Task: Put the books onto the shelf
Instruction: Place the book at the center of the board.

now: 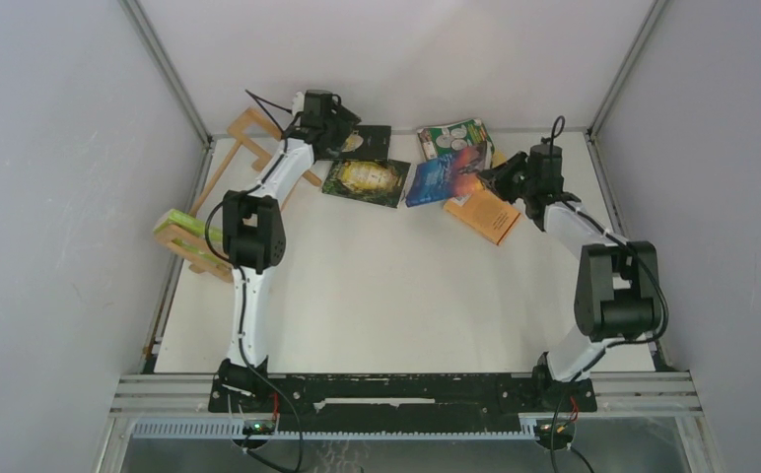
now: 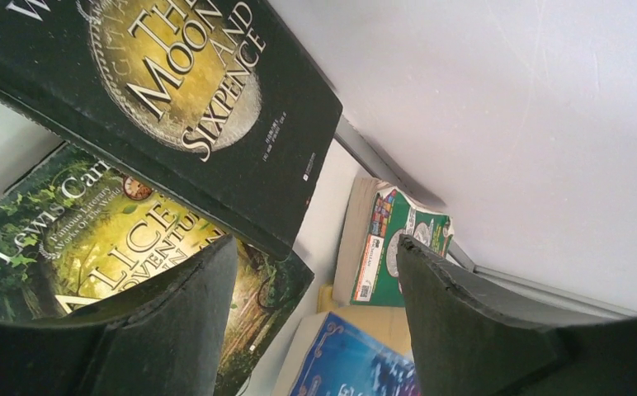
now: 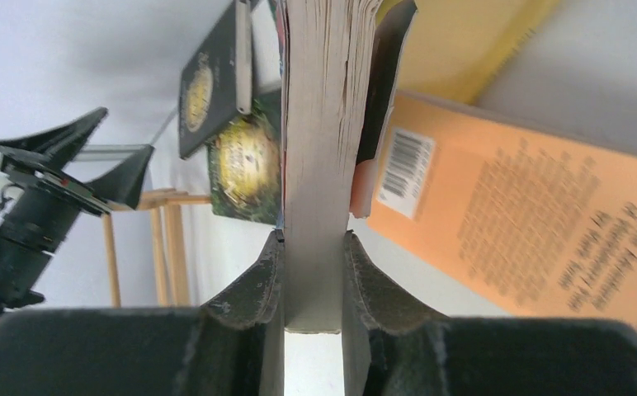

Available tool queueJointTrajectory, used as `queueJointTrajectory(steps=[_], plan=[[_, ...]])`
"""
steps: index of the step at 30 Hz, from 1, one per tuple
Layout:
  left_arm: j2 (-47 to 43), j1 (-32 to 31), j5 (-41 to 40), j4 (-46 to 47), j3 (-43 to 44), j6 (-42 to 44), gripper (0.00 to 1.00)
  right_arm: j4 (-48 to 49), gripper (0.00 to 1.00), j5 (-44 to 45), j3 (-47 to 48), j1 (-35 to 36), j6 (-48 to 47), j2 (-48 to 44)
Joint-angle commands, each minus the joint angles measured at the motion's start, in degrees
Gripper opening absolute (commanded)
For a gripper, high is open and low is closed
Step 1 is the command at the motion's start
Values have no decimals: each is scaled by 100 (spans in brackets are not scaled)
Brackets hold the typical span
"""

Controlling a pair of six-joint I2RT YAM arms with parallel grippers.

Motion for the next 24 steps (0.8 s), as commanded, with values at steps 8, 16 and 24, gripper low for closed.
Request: queueJointTrajectory(steps=[8, 16, 24], plan=[[-259, -11, -287, -70, 301, 167, 75, -519, 10, 455, -491, 30, -402, -1025], [-309, 39, -323, -251, -139, -204, 75, -844, 69, 871, -463, 91, -511, -806], [-711, -23, -591, 313, -1244, -1427, 75, -966, 71, 1084, -89, 167, -643, -743]])
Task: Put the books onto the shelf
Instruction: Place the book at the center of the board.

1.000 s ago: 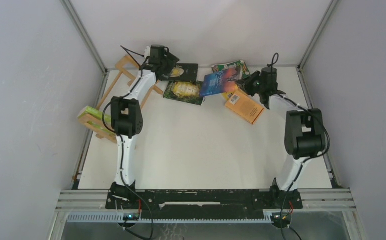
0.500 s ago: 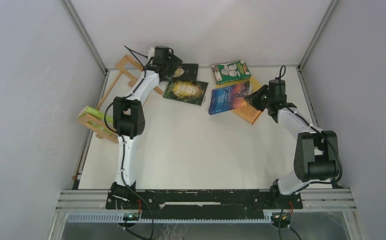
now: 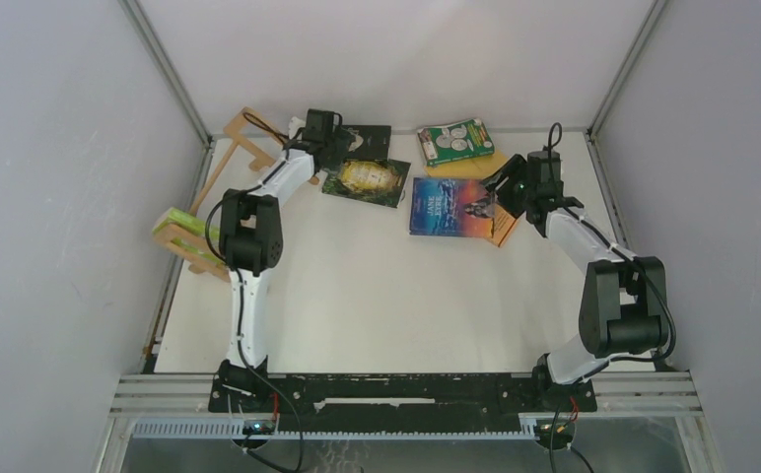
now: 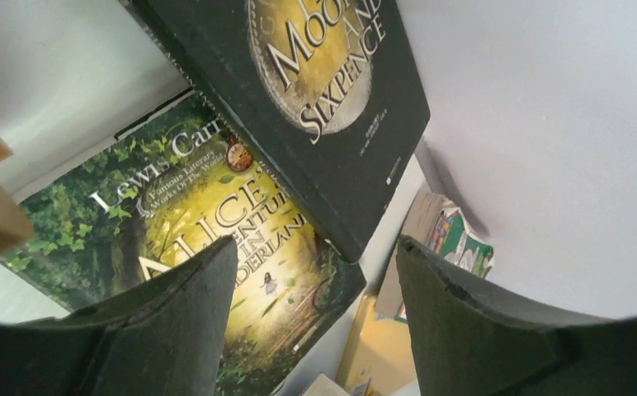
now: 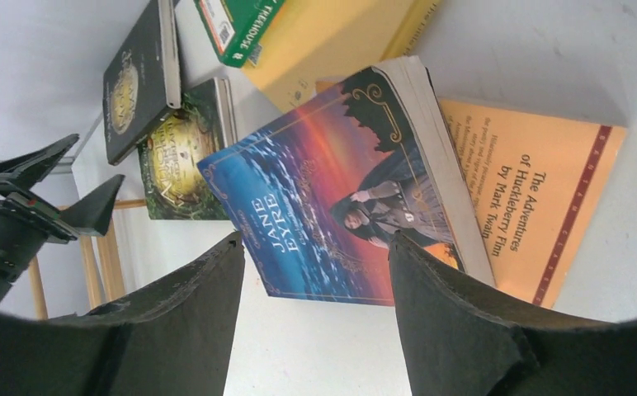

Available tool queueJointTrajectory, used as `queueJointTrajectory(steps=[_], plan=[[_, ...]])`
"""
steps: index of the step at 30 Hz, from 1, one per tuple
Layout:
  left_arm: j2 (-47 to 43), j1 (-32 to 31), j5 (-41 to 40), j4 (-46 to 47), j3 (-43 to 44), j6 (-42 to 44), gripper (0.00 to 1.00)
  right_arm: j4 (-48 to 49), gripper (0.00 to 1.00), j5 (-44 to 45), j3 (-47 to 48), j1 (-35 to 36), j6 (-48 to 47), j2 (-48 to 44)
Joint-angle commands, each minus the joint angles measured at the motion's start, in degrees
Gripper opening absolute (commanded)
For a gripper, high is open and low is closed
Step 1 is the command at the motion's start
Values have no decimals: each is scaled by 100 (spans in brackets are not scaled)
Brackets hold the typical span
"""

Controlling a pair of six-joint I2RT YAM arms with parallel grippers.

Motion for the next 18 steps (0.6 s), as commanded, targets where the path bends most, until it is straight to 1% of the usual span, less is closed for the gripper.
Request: queueJointTrajectory(steps=[1, 5, 11, 18], plan=[[-439, -60, -336, 273, -213, -717, 75, 156, 71, 185, 340, 53, -120, -17], [-408, -167, -515, 258, -206, -1048, 75, 156, 71, 145, 479, 62, -110, 36], [-166, -329, -678, 167, 150, -1271, 75, 139, 71, 69, 645, 46, -98, 98], [392, -590, -1015, -324, 1517, -1094, 75, 143, 71, -104, 884, -58, -114, 267]])
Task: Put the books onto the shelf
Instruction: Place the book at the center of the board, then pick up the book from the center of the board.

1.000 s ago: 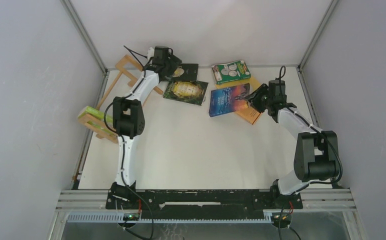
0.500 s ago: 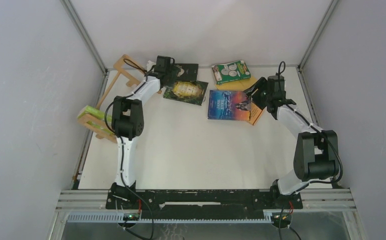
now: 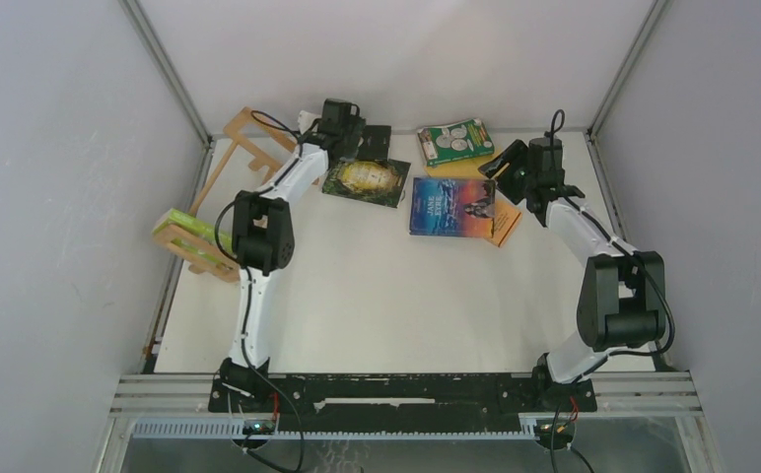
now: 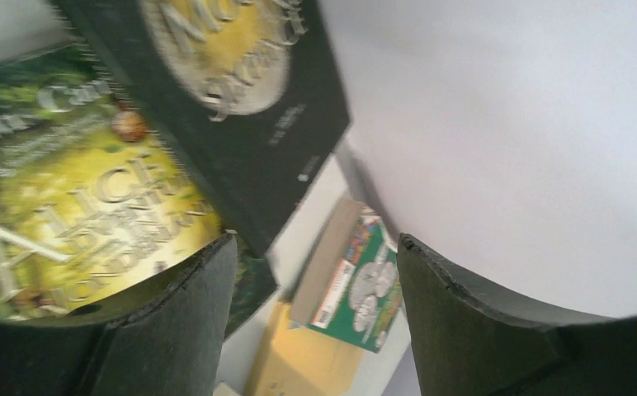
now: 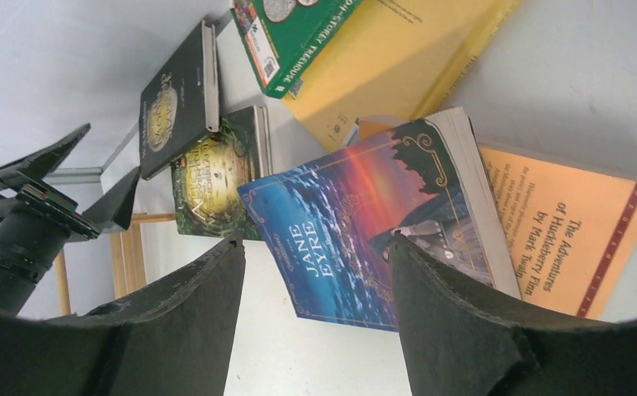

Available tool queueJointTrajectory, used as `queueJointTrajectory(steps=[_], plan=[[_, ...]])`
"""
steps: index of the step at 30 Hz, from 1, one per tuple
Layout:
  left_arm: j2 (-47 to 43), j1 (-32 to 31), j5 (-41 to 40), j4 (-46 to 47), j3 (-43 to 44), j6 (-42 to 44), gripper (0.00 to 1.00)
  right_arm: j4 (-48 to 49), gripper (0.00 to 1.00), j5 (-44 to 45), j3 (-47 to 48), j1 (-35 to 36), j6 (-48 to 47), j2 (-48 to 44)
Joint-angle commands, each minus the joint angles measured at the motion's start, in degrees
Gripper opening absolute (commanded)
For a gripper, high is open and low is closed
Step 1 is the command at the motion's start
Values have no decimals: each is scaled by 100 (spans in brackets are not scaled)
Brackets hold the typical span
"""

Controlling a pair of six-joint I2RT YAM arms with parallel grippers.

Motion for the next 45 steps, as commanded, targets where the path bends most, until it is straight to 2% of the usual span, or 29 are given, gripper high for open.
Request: queueJointTrajectory(steps=[1, 10, 24, 29, 34, 45], plan=[[198, -252, -422, -167, 1088, 7, 75, 152, 70, -169, 359, -97, -83, 131], [255, -575, -889, -409, 1072, -699, 75, 220, 70, -410, 618, -527, -80, 361], [-78, -979, -1495, -473, -182, -2331, 76, 301, 70, -554, 995, -901, -44, 544], [-116, -981, -1736, -5, -640, -2390, 77, 348, 70, -582, 1024, -921, -55, 589], [51, -906, -1753, 354, -748, -2362, 78, 355, 70, -613, 1093, -926, -91, 650], [544, -764, -1590, 471, -336, -2272, 78, 410, 69, -690, 1278, -974, -75, 878]])
